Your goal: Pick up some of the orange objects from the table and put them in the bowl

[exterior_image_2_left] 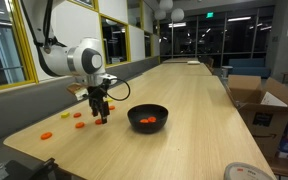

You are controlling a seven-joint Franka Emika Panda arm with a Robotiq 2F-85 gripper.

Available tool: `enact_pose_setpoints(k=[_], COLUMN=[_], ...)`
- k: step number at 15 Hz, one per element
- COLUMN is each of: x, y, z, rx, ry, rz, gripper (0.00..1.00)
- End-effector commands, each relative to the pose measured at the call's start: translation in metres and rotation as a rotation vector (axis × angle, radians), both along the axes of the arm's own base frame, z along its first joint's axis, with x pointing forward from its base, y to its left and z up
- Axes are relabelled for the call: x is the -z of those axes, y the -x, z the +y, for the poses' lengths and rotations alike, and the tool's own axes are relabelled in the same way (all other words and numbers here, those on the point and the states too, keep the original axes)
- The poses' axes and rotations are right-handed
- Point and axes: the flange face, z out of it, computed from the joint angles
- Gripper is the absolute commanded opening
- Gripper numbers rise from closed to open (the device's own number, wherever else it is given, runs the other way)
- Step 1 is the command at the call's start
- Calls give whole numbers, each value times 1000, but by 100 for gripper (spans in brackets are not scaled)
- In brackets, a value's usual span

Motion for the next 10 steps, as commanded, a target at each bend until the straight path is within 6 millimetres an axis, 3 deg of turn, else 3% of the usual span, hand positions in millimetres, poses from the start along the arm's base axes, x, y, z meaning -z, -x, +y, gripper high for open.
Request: enact_pose_setpoints(k=[1, 9, 10], x=[4, 13, 14], y=[-11, -18, -18], z=[10, 11, 11], rx=[18, 25, 21], ry=[1, 11, 11], rz=[-9, 18, 22], gripper=[100, 100, 87])
